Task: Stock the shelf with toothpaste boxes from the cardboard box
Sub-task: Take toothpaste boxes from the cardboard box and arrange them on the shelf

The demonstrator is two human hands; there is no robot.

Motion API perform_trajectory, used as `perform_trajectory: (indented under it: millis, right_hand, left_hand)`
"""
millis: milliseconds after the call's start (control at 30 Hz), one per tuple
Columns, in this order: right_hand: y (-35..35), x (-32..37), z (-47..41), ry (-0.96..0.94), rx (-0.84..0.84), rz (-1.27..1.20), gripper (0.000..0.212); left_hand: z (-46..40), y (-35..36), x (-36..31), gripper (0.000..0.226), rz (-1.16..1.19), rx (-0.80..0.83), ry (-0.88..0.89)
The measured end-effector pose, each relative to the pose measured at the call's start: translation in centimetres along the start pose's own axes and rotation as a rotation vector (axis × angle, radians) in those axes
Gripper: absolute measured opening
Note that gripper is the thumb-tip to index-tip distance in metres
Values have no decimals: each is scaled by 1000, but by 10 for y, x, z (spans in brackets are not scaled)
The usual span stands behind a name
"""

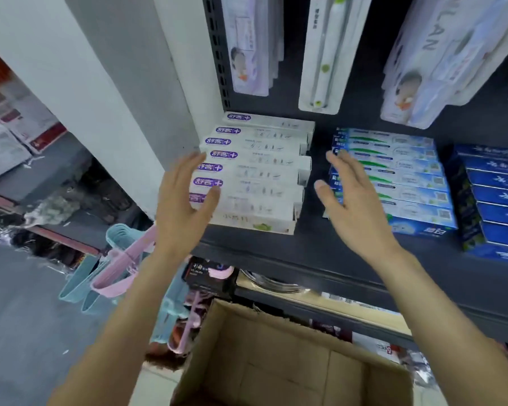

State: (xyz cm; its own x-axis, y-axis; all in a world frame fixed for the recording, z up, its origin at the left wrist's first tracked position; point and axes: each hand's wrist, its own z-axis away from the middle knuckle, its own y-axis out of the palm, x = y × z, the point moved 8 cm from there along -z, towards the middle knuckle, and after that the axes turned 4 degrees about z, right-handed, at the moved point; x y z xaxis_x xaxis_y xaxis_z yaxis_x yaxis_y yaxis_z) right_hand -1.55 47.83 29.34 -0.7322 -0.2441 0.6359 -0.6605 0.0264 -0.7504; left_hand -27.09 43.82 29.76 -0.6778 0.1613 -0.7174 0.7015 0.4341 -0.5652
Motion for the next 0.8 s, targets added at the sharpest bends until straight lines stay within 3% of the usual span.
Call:
perform_trajectory:
  millis: [100, 200, 300, 467, 567, 800]
  right_hand:
    - [44, 16, -21, 61, 52, -10, 60]
    - [73, 12, -35, 166, 96, 43, 66]
    - [86, 8, -38, 252, 85, -41, 68]
    - [93, 14, -40, 272, 49, -88, 63]
    - [94, 19, -40, 227, 97, -17, 60]
    - [96, 19, -38, 186, 162, -108, 61]
  left_hand:
    - [-27, -5, 63, 69, 246, 188, -313]
    - [-53, 16, 76, 86, 256, 390, -365]
    - [-66, 41, 81, 93, 301, 492, -461]
    - [-69, 58, 90, 84, 474, 515, -578]
    - [-74, 59, 86, 66, 511, 497, -555]
    - [-79, 61, 82, 41, 515, 478, -540]
